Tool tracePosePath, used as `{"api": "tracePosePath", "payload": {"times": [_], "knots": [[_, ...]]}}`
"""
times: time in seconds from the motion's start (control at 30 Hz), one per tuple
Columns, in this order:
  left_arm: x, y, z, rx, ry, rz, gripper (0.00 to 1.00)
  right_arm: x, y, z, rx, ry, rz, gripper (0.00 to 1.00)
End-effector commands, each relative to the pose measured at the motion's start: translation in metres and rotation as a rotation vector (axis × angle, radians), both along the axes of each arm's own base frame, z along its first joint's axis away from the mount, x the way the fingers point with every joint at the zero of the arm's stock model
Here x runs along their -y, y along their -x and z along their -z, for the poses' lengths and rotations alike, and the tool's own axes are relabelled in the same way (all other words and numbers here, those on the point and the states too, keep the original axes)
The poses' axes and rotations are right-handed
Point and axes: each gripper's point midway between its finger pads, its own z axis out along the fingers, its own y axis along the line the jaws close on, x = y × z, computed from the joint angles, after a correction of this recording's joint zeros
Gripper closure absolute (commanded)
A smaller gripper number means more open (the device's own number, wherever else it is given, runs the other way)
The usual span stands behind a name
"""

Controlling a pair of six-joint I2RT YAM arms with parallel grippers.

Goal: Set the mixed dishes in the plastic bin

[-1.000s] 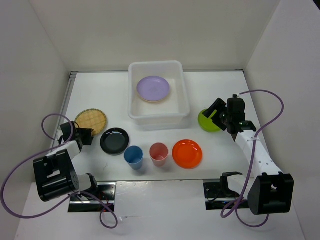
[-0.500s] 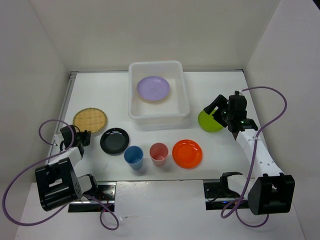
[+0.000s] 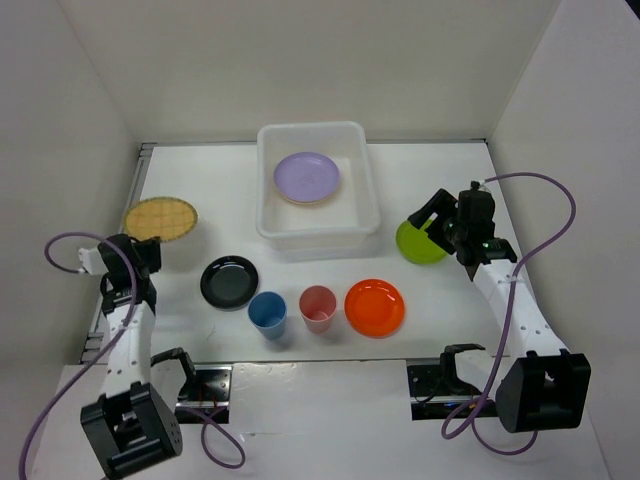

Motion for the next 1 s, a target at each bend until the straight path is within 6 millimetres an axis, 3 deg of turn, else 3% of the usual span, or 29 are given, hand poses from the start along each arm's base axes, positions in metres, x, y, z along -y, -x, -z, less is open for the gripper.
{"api": "tracePosePath", "payload": {"times": [0.0, 0.03, 0.2, 0.23, 0.27, 0.3, 0.33, 0.37, 0.4, 0.5, 0.53, 0.6, 0.63, 0.67, 0.73, 0.77, 0.83, 0.9, 0.93, 0.97], "knots": [[-0.012, -0.001, -0.091, 0.162, -0.156, -0.024, 1.00, -0.008, -0.010, -0.030, 0.091, -0.021, -0.024, 0.17], [-0.012, -0.003, -0.113, 0.197, -0.180, -0.012, 1.00, -0.008, -0.010, -0.030, 0.091, -0.021, -0.024, 0.17], [0.013, -0.020, -0.155, 0.308, -0.193, 0.151, 1.00, -0.004, -0.011, -0.032, 0.092, -0.010, -0.006, 0.17], [0.028, -0.027, -0.169, 0.362, -0.185, 0.231, 1.00, -0.004, -0.010, -0.035, 0.103, -0.010, -0.006, 0.17], [0.035, -0.038, -0.166, 0.354, -0.166, 0.275, 1.00, -0.004, -0.010, -0.035, 0.103, -0.010, -0.006, 0.17], [0.055, -0.046, -0.174, 0.374, -0.160, 0.342, 1.00, -0.004, -0.010, -0.035, 0.103, -0.010, -0.006, 0.17], [0.066, -0.052, -0.194, 0.408, -0.182, 0.380, 1.00, -0.004, -0.010, -0.035, 0.103, -0.010, -0.006, 0.17], [0.076, -0.063, -0.193, 0.403, -0.180, 0.419, 1.00, -0.004, -0.010, -0.035, 0.103, -0.010, -0.006, 0.17], [0.099, -0.069, -0.198, 0.411, -0.180, 0.482, 1.00, -0.004, -0.010, -0.035, 0.102, -0.018, -0.001, 0.17], [0.129, -0.093, -0.214, 0.435, -0.199, 0.570, 1.00, -0.004, -0.009, -0.043, 0.131, -0.019, -0.001, 0.17], [0.151, -0.099, -0.217, 0.452, -0.204, 0.626, 1.00, -0.004, -0.008, -0.047, 0.141, -0.020, -0.001, 0.17], [0.174, -0.121, -0.217, 0.456, -0.200, 0.701, 1.00, -0.002, -0.007, -0.050, 0.152, -0.016, 0.007, 0.17], [0.197, -0.126, -0.217, 0.456, -0.202, 0.757, 1.00, -0.002, -0.007, -0.050, 0.152, -0.016, 0.007, 0.17], [0.210, -0.141, -0.199, 0.415, -0.201, 0.792, 1.00, -0.002, -0.007, -0.050, 0.152, -0.016, 0.007, 0.17], [0.237, -0.152, -0.207, 0.438, -0.205, 0.849, 1.00, -0.001, -0.006, -0.048, 0.143, -0.011, 0.015, 0.17], [0.247, -0.168, -0.185, 0.390, -0.188, 0.868, 1.00, -0.001, -0.007, -0.052, 0.153, -0.011, 0.015, 0.17], [0.270, -0.188, -0.170, 0.371, -0.180, 0.924, 1.00, 0.000, -0.006, -0.055, 0.163, -0.004, 0.010, 0.17], [0.281, -0.200, -0.152, 0.325, -0.184, 0.932, 1.00, 0.000, -0.005, -0.058, 0.173, -0.004, 0.010, 0.17], [0.288, -0.211, -0.128, 0.269, -0.173, 0.938, 1.00, 0.000, -0.005, -0.058, 0.174, -0.004, 0.010, 0.17], [0.294, -0.216, -0.127, 0.267, -0.180, 0.951, 1.00, 0.000, -0.004, -0.061, 0.184, -0.005, 0.010, 0.17]]}}
